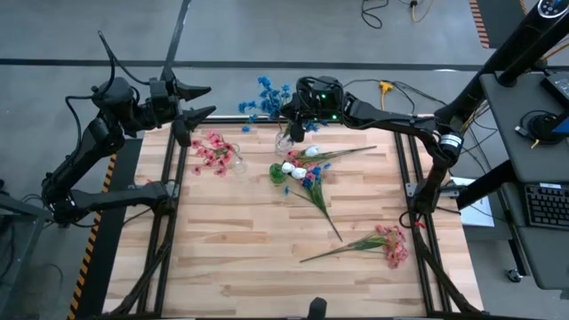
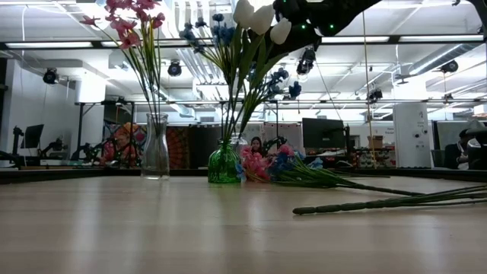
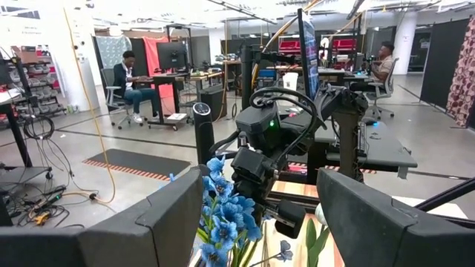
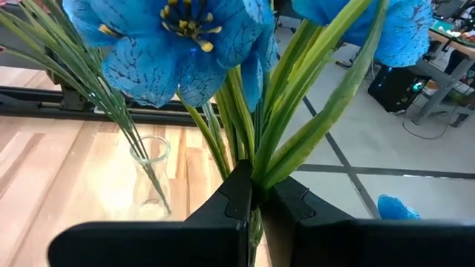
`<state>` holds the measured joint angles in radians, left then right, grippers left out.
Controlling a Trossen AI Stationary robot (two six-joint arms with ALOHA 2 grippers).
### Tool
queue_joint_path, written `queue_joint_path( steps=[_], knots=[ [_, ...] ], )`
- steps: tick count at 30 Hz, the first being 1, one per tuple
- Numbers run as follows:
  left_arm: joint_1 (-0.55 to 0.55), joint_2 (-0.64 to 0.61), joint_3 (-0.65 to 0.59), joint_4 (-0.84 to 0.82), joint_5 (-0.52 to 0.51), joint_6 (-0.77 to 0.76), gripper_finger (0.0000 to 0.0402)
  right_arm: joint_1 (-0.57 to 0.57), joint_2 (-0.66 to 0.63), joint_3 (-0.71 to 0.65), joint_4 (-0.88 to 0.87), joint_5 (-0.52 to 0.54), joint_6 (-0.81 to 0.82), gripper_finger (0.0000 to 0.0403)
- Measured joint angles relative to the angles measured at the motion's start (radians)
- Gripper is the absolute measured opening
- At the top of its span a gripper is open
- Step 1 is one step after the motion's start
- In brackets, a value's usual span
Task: Sort flowers into vase by color
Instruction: Put the right blue flowers into the right transparent vase
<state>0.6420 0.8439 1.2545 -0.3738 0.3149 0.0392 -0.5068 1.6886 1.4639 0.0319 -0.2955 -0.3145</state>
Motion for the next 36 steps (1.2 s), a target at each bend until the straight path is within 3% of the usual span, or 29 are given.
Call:
queue_joint_path(
  steps=[32,36],
  knots=[
    [0.0,0.0,0.0,-0.012,0.0,0.015,0.0246,0.0,0.004,0.074,-0.09,0.007,0.059,0.0013],
    [0.0,0.0,0.0,-0.012,0.0,0.015,0.0246,0.0,0.01,0.074,-0.088,0.007,0.057,0.0031]
  ],
)
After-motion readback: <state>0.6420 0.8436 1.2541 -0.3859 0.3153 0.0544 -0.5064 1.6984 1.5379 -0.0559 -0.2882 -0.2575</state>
